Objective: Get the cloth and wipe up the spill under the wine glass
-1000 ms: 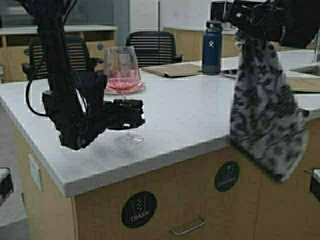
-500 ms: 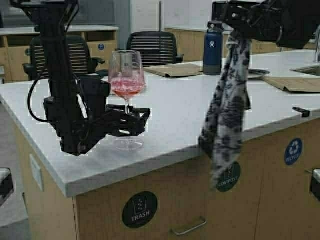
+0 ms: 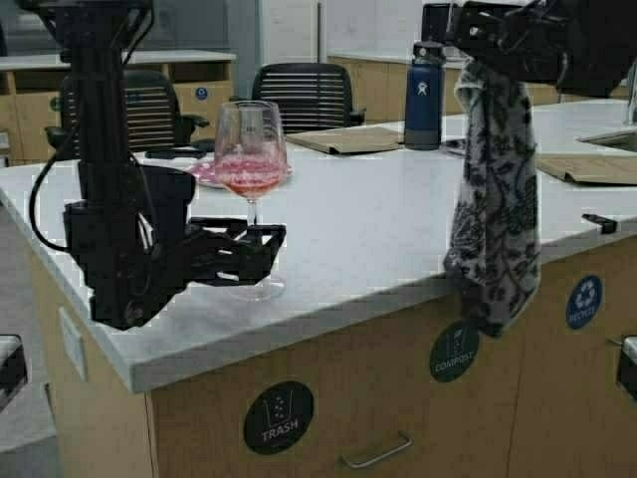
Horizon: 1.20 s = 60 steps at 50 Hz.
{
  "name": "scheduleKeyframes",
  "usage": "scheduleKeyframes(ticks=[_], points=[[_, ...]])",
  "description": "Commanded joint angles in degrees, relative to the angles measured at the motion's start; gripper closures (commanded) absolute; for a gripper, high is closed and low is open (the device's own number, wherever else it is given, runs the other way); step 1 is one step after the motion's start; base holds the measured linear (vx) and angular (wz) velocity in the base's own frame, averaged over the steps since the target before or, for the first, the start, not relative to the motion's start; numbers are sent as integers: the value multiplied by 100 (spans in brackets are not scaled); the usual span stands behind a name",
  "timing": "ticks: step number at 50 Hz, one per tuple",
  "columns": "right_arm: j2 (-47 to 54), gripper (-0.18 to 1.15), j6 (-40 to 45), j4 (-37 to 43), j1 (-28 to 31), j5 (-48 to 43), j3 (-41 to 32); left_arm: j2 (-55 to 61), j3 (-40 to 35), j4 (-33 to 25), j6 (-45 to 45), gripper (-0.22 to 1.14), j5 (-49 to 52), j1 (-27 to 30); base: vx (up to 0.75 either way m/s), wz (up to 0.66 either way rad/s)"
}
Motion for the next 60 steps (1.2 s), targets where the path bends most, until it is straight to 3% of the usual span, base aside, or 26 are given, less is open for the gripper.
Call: scheduleKeyframes(ticks=[1,19,26,45,53,60], points=[[-220,91,-26,-44,9,-79,0,-448,589,-9,44,-3,-132,-18,0,0],[-729,91,-149,-158,18,-26,598,-1898,2742,-53,149,-3,-105,-18,0,0],[-993,91,-149,-422,18,334,659,-2751,3252,-97,97,-3,-70,-18,0,0],[-1907,90,-149,-853,18,2698,105,-4975,3472,-519,-325,-3,1169,-18,0,0],[-2496,90,-237,-1090,18,3823,-202,-5845,3278,-765,-343,-3,2312,-9,0,0],[-2733,90,-343,-1134,18,4280,-422,-6548,2883,-773,-378,-3,3489,-9,0,0]])
